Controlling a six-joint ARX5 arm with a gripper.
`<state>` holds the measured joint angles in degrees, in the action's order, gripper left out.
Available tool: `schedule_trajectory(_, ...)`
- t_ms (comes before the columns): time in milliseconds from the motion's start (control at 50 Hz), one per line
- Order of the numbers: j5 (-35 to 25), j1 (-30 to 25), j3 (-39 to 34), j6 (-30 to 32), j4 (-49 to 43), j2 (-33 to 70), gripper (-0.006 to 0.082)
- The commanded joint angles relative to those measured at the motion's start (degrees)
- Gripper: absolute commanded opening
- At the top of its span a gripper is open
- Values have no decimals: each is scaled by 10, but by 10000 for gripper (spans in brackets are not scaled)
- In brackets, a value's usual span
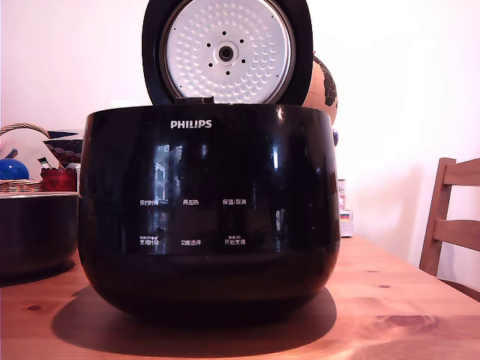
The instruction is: Pick up the metallic pot next to the rice cooker
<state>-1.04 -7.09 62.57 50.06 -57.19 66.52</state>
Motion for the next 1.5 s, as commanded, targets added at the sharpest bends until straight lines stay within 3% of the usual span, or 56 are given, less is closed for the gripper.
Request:
schedule_trajectory(0, -2, 12, -5, 21, 7, 34, 456)
schedule_trajectory(300, -13, 42, -4, 79, 79, 133, 456)
schedule_trajectory(800, -16, 60, -2, 120, 163, 241, 437)
schedule_trajectory(960, -18, 60, -2, 121, 166, 256, 308)
schedule_trajectory(1180, -17, 60, 1, 121, 177, 257, -30)
schedule_trajectory(1480, -15, 52, 34, 121, 156, 257, -21)
